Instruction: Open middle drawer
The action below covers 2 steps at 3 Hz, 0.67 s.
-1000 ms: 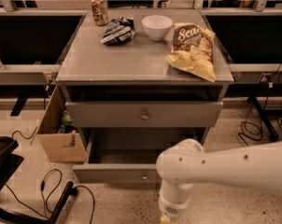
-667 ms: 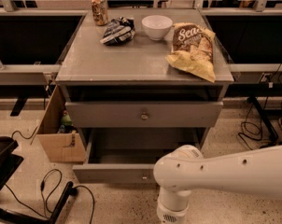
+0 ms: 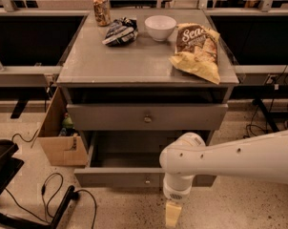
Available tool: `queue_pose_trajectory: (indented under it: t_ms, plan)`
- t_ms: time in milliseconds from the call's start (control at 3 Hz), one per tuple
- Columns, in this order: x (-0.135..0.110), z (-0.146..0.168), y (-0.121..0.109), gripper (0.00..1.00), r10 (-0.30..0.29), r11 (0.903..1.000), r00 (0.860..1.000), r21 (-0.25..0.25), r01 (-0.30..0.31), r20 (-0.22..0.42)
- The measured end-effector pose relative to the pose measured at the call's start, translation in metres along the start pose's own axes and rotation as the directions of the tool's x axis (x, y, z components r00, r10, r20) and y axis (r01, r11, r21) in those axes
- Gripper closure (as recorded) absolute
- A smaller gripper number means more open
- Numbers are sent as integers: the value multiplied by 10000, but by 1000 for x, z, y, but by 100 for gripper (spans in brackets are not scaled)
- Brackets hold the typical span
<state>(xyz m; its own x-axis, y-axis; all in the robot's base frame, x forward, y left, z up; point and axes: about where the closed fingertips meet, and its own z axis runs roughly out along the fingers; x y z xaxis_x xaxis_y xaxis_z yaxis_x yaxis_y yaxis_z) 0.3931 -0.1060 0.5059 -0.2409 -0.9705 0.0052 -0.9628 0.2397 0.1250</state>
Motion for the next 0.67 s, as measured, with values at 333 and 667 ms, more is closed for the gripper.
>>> queue_pose_trajectory:
  t_ms: [333, 667]
  plan:
    - [6, 0, -55, 0, -277, 9975, 9996, 649, 278, -27]
    - [10, 10, -97, 0, -402, 9957, 9990, 838, 384, 204]
